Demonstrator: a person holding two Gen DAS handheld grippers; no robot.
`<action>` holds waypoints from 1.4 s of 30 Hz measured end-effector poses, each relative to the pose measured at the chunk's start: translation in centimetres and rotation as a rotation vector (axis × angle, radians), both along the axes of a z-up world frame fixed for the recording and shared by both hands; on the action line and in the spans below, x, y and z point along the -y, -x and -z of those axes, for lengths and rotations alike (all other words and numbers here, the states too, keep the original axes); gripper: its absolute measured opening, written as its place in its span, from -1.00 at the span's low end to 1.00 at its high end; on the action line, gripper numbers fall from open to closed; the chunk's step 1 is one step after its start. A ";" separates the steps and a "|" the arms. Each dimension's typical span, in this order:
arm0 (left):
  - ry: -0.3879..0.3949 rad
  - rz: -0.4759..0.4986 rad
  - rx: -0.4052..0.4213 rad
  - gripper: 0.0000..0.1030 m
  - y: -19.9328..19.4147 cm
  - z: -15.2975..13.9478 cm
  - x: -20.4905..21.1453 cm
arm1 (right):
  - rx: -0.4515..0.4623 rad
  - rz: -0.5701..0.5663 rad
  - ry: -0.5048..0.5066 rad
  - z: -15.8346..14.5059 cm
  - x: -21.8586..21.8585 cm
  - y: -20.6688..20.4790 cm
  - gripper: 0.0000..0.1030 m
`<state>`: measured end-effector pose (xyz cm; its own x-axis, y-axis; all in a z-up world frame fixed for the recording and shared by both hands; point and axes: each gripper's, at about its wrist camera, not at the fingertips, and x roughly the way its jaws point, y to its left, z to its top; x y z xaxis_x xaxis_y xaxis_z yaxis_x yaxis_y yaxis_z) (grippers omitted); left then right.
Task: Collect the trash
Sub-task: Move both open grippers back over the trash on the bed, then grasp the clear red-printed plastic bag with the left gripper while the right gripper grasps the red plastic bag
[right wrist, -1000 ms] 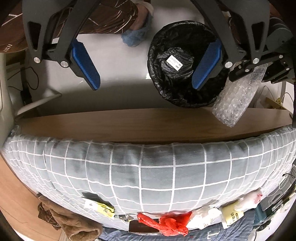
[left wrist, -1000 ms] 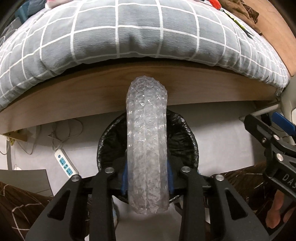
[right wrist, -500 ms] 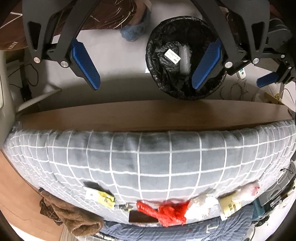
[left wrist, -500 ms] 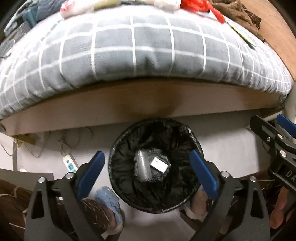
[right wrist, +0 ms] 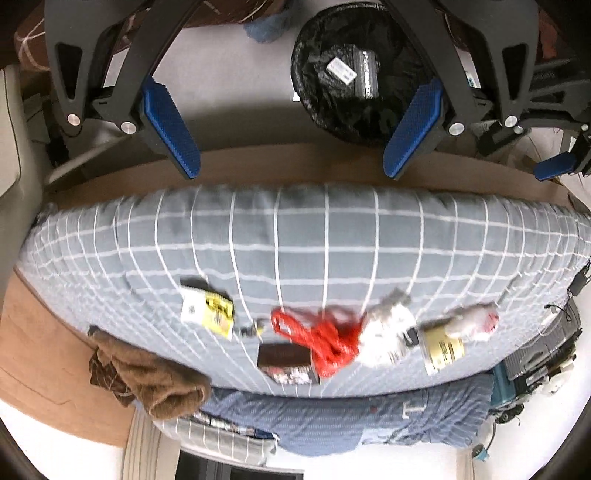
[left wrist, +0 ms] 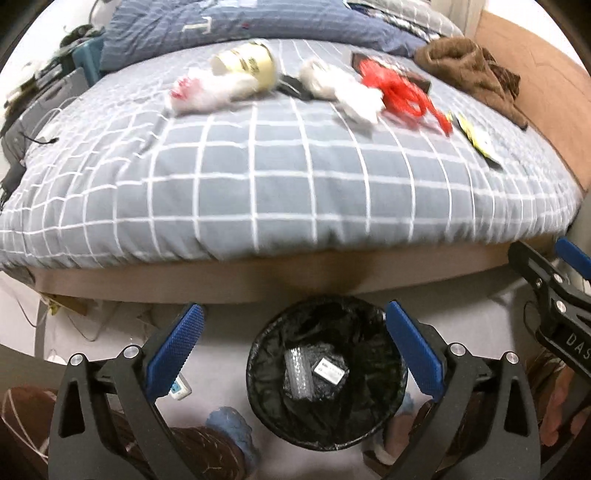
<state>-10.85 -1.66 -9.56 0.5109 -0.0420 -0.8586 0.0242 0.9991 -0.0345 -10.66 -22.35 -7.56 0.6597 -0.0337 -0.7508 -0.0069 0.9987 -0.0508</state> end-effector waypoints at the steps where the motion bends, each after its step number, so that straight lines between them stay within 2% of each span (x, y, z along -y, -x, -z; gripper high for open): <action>1: 0.006 -0.004 0.004 0.89 -0.2 -0.2 -0.3 | 0.011 -0.004 0.001 -0.3 -0.1 -0.2 0.85; 10: 0.017 -0.067 0.072 0.89 -3.9 -3.2 -3.4 | 0.085 -0.008 -0.030 -2.8 0.3 -3.5 0.85; 17: 0.027 -0.127 0.113 0.89 -7.5 -4.7 -6.1 | 0.099 -0.040 -0.072 -3.5 -0.2 -7.9 0.85; 20: 0.044 -0.148 0.105 0.89 -8.9 -4.5 -7.0 | 0.093 -0.055 -0.064 -3.1 -1.2 -9.8 0.85; 30: 0.022 -0.177 0.112 0.88 -13.6 -4.2 -8.8 | 0.089 -0.067 -0.040 -2.6 -3.5 -15.7 0.85; 42: -0.005 -0.174 0.100 0.87 -19.1 -3.0 -9.7 | 0.063 -0.045 -0.049 -1.6 -4.1 -22.6 0.85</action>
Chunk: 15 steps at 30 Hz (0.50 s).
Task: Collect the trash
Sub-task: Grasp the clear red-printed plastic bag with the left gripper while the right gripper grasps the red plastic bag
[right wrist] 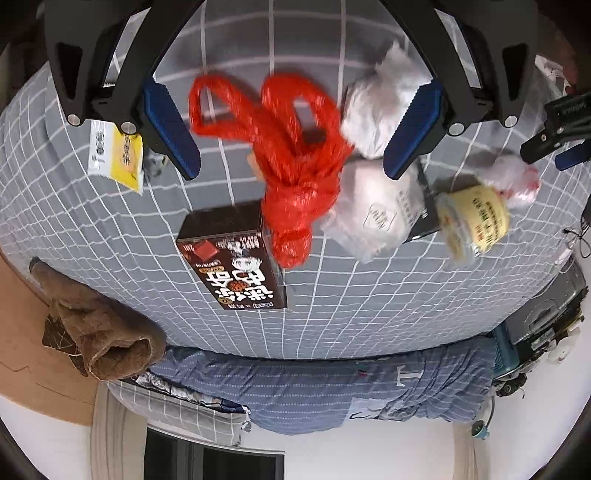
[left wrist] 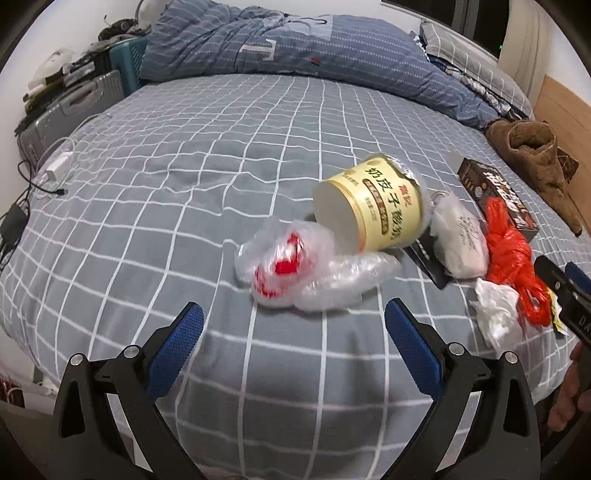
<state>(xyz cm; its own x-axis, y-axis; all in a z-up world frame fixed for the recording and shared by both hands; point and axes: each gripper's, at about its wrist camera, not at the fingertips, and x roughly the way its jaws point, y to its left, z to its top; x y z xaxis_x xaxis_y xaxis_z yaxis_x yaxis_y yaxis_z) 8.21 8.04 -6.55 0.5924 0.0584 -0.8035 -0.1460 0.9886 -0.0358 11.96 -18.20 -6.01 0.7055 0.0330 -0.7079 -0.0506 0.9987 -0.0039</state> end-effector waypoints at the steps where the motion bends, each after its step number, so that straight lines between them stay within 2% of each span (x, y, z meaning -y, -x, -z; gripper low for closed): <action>1: -0.003 -0.001 0.000 0.87 -0.3 0.1 0.0 | -0.006 0.003 0.002 0.2 0.0 -0.6 0.85; 5: -0.014 0.007 0.003 0.86 -1.6 0.1 0.1 | -0.028 0.007 -0.001 0.8 0.1 -2.5 0.85; 11: -0.029 0.024 -0.004 0.83 -3.3 0.6 0.3 | -0.088 0.005 0.003 2.5 0.1 -4.7 0.69; 15: -0.015 0.031 -0.023 0.69 -4.0 1.5 0.2 | -0.121 -0.016 0.003 3.6 -0.2 -5.3 0.48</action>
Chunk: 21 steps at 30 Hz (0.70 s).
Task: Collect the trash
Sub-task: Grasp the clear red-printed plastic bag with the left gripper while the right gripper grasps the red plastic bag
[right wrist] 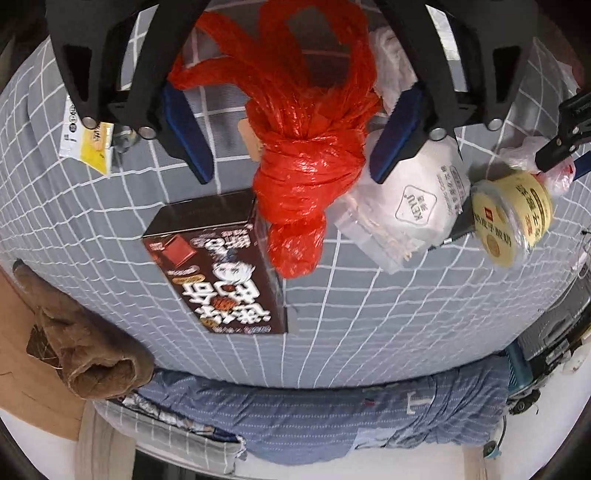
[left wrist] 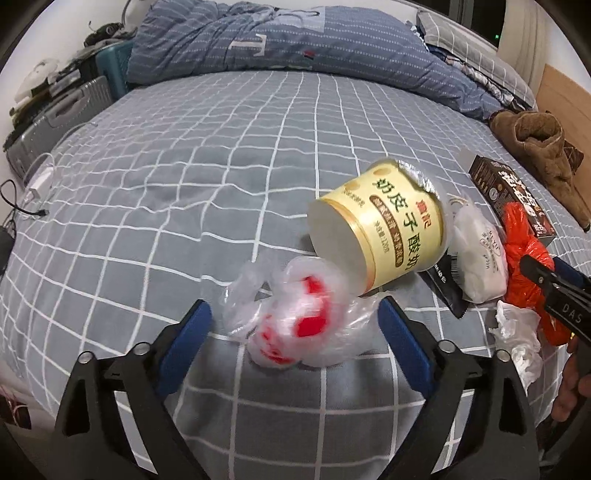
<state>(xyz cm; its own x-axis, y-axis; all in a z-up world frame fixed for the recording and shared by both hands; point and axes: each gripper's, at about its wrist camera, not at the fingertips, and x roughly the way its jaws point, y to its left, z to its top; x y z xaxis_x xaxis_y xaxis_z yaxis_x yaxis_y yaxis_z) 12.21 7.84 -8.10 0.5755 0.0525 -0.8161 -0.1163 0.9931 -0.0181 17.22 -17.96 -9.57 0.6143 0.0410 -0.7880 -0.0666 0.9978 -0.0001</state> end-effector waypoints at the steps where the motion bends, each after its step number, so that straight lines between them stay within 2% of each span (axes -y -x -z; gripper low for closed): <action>1: 0.003 0.001 -0.001 0.67 0.0 0.1 0.0 | -0.011 -0.009 -0.006 0.3 -0.1 -0.1 0.42; 4: 0.004 0.013 0.001 0.53 -0.3 0.5 0.3 | -0.034 -0.021 -0.017 0.7 -0.3 -0.2 0.19; 6: 0.010 0.027 0.003 0.37 -0.4 0.7 0.6 | -0.047 -0.026 -0.025 1.1 -0.4 -0.3 0.08; 10: 0.020 0.041 0.003 0.21 -0.4 0.9 0.9 | -0.044 -0.027 -0.029 1.2 -0.4 -0.1 -0.06; 16: 0.030 0.036 0.002 0.11 -0.2 0.6 0.8 | -0.026 -0.026 -0.022 0.7 -0.4 0.1 -0.09; 21: 0.004 0.051 0.018 0.10 0.4 -0.6 1.4 | 0.009 -0.033 -0.009 -0.6 -0.6 0.7 -0.09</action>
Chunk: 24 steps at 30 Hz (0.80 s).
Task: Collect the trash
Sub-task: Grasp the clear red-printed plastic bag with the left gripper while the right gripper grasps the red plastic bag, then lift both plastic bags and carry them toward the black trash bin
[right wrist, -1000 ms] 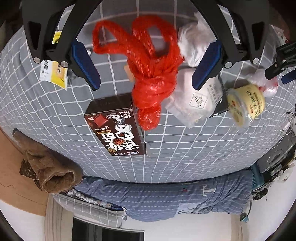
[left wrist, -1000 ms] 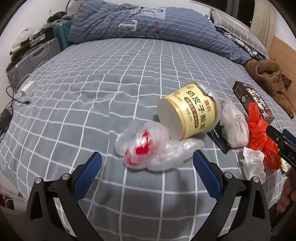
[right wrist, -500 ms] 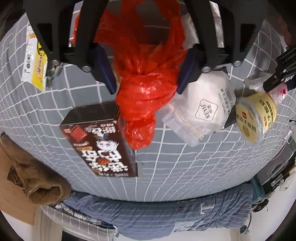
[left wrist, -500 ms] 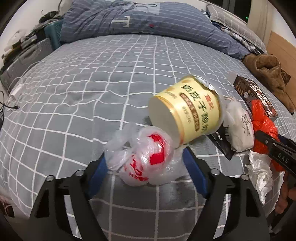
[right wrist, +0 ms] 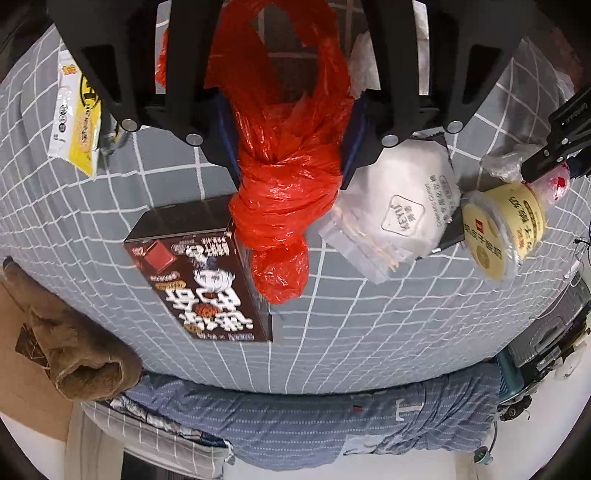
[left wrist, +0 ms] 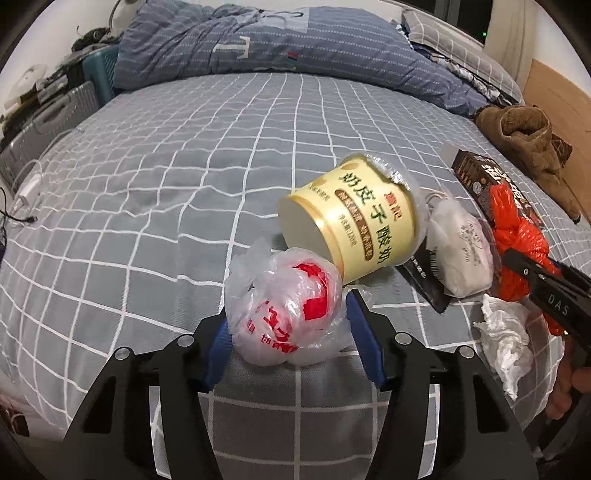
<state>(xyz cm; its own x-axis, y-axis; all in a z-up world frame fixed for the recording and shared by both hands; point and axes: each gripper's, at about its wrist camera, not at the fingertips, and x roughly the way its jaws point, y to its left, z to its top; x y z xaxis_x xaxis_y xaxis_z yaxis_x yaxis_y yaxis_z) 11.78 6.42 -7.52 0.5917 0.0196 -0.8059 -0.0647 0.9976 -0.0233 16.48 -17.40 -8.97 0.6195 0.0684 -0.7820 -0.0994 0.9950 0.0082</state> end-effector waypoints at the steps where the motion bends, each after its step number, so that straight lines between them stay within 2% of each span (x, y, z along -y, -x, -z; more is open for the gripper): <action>1: -0.003 0.000 0.004 0.10 0.1 -0.3 0.0 | 0.008 -0.003 0.003 -0.3 -0.1 0.1 -0.09; 11: -0.010 -0.012 0.074 0.10 1.4 -3.6 -0.2 | 0.072 -0.009 0.003 -2.9 -0.2 1.0 -0.09; 24: 0.007 0.001 0.107 0.10 3.2 -5.7 0.0 | 0.139 -0.032 0.022 -5.4 -0.8 3.7 -0.09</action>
<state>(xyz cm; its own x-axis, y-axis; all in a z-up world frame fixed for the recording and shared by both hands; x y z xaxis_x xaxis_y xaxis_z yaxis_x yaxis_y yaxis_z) 8.54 6.46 -1.80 0.6747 0.0134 -0.7380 -0.0607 0.9975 -0.0373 12.77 -16.62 -3.54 0.7201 0.0737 -0.6900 -0.1295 0.9912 -0.0292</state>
